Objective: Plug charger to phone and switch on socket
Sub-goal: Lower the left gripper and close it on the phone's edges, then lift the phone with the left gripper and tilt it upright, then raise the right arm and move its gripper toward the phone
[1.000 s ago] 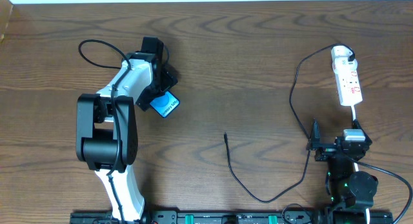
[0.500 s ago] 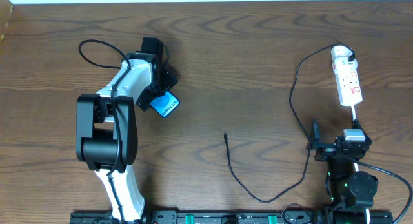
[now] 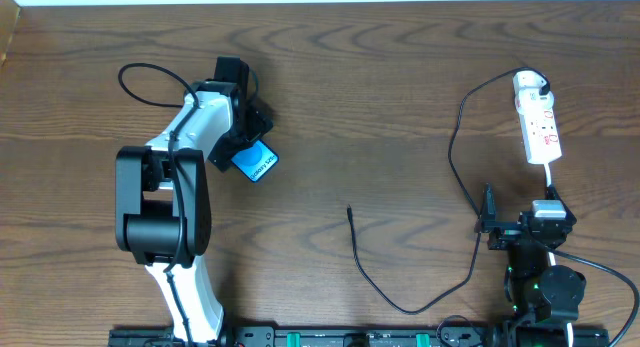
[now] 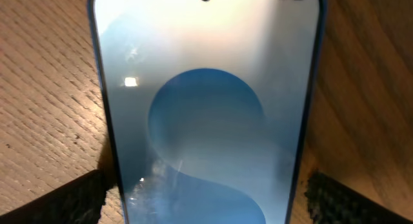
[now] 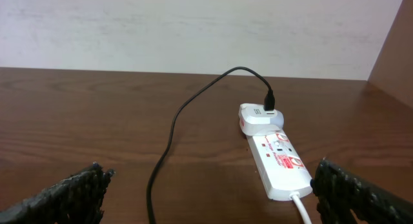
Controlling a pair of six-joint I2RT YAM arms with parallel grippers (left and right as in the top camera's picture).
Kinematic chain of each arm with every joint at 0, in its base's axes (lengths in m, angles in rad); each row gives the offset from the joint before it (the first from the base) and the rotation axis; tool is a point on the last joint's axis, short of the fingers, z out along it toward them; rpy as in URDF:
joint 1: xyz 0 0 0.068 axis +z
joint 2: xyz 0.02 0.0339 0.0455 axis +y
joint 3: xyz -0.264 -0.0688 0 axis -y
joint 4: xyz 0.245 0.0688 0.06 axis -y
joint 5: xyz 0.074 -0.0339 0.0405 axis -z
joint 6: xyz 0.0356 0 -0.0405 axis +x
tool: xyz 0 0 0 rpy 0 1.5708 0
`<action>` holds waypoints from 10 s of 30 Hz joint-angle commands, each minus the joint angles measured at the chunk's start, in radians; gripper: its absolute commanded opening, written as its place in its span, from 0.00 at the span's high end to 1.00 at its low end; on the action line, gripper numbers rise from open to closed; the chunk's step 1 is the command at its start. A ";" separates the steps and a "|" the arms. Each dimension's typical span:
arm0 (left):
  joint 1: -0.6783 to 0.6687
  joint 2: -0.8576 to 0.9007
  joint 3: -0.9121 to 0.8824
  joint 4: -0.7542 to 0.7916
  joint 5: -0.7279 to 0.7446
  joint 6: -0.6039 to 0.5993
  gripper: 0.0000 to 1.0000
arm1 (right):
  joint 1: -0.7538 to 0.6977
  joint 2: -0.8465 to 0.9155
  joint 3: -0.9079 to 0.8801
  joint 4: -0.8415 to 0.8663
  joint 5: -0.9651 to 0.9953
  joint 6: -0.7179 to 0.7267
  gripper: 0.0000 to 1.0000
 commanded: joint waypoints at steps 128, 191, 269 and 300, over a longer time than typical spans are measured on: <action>0.012 -0.304 -0.064 0.033 0.954 -0.397 0.93 | 0.005 -0.006 -0.002 -0.004 0.004 0.002 0.01; 0.012 -0.304 -0.064 0.033 1.345 -0.673 0.93 | 0.005 -0.005 -0.002 -0.004 0.004 0.002 0.01; 0.012 -0.304 -0.064 0.033 1.300 -0.644 0.93 | 0.005 -0.005 -0.002 0.549 0.203 -0.046 0.01; 0.012 -0.304 -0.064 0.033 1.281 -0.638 0.92 | 0.005 1.186 1.103 -0.209 -0.543 0.439 0.01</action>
